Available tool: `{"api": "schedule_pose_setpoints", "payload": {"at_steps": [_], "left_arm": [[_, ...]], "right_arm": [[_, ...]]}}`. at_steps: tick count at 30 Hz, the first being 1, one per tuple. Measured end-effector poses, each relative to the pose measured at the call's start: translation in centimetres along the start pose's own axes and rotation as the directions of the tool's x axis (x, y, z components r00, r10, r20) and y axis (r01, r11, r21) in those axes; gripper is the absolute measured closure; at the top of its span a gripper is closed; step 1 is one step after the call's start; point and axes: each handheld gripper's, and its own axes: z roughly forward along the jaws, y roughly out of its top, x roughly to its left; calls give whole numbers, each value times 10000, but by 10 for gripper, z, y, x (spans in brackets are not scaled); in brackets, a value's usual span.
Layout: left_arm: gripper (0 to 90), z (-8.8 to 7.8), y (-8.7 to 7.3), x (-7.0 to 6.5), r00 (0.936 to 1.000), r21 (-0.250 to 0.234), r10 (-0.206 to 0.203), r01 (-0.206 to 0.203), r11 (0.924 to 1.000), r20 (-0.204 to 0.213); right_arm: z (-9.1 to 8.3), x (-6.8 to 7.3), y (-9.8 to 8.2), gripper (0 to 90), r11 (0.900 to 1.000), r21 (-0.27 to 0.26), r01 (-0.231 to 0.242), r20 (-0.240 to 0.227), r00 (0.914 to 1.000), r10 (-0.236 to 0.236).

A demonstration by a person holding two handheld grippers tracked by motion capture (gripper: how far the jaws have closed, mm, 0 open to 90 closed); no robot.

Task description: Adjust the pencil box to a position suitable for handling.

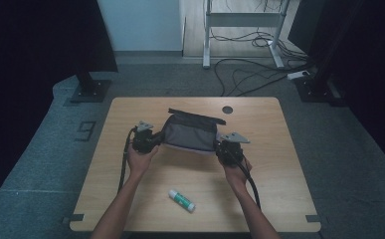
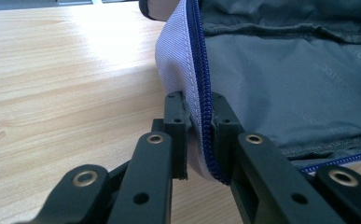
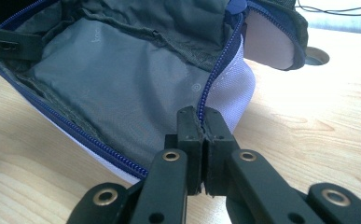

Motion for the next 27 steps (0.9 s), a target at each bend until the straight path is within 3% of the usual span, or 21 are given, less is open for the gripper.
{"api": "schedule_pose_setpoints", "payload": {"at_steps": [27], "left_arm": [[805, -19, -20, -6, 9997, -50, 7, -6, 10000, 237]], "right_arm": [[-14, 10, -20, 868, 9998, -109, 153, -328, 9993, -157]]}}
